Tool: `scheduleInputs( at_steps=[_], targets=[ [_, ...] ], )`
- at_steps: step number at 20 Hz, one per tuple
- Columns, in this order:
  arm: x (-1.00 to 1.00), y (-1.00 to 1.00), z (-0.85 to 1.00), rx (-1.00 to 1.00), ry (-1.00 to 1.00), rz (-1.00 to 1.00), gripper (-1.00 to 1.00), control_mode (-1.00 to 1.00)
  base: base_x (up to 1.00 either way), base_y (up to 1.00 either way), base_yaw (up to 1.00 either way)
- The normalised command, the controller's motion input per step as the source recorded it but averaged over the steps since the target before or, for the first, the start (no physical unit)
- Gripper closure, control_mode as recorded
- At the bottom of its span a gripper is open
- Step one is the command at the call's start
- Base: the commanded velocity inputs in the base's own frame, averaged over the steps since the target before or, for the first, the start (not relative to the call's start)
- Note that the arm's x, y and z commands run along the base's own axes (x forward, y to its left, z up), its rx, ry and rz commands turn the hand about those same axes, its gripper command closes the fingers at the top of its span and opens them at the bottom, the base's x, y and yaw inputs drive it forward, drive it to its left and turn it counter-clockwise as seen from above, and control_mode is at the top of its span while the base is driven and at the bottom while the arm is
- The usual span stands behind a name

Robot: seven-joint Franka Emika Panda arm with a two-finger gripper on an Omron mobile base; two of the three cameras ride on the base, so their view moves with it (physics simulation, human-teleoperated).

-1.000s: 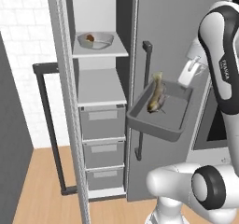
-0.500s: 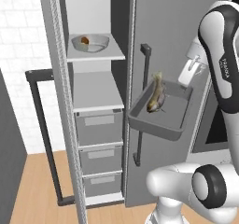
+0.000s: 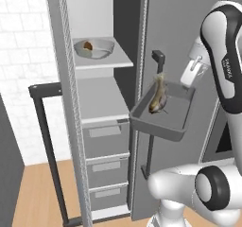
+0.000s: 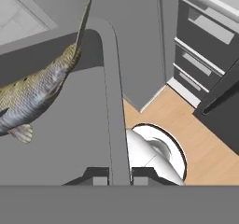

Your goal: Take the meat container that has the fish and place it on the second highest rack of the freezer. Then take the vegetable container that has the mushroom and lemon wedge and place it on the highest rack of the freezer.

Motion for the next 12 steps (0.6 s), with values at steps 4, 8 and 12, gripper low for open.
scheduleInputs(
  at_steps=[4,8,12],
  targets=[
    [0.00,0.13,-0.08,0.00,0.00,-0.04,1.00,-1.00,0.09,0.39,-0.08],
    [0.00,0.45,-0.65,0.07,0.00,-0.40,1.00,-1.00,0.00,0.00,0.00],
    [0.00,0.29,-0.92,0.13,0.00,-0.65,1.00,-1.00,0.00,0.00,0.00]
  ],
)
